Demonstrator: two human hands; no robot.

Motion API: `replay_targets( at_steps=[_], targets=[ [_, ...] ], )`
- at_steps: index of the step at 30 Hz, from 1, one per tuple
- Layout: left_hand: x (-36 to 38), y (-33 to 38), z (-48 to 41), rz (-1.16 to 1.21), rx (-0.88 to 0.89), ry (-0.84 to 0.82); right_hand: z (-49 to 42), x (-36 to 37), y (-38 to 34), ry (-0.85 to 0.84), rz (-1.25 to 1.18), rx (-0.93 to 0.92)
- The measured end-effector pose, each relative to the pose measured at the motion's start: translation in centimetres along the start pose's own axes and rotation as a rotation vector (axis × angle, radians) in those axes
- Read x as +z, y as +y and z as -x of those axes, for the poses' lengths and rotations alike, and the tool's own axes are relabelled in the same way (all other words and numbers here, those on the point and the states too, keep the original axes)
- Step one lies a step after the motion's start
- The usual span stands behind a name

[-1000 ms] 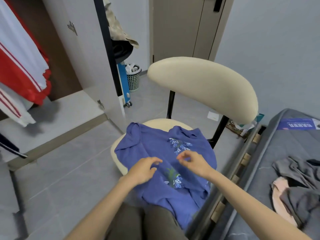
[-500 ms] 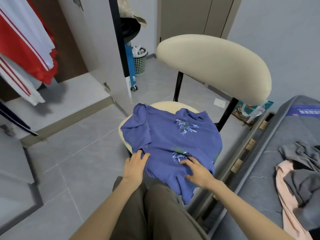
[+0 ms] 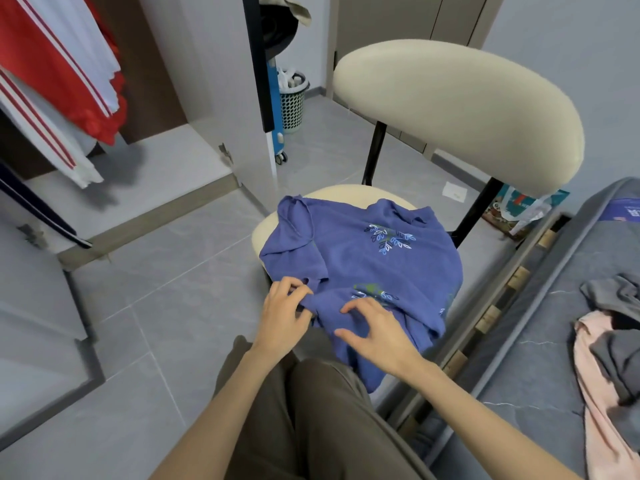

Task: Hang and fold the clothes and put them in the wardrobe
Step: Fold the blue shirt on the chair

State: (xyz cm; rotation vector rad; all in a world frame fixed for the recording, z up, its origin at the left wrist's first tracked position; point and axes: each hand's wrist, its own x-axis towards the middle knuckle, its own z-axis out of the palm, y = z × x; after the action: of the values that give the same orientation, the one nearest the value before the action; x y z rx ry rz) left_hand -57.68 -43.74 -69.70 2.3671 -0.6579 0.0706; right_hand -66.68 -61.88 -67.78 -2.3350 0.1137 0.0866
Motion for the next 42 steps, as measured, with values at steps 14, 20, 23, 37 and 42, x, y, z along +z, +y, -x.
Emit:
replay_targets(
  at_steps=[14,20,23,37,42],
  targets=[
    [-0.7,-1.0,0.2,0.829,-0.566,-0.213,-2.5,-1.7,-0.7,0.160,-0.224,0.128],
    [1.1,-0.7,0.2,0.795,-0.429,-0.310,-3.8,-3.5,-0.2,0.047,-0.271,0.151],
    [1.6,-0.5,-0.2,0.834,-0.444,-0.264,-4.1,-3.8,0.1,0.005,-0.303,0.166],
    [-2.4,4.8,-0.7,1.249,-0.587,-0.234,-0.2,-4.4,-1.0,0.124,-0.313,0.111],
    [-3.5,6.7,0.6,1.209,-0.537,-0.318,4.2,-3.5,-2.1,-0.085,-0.216,0.064]
  ],
)
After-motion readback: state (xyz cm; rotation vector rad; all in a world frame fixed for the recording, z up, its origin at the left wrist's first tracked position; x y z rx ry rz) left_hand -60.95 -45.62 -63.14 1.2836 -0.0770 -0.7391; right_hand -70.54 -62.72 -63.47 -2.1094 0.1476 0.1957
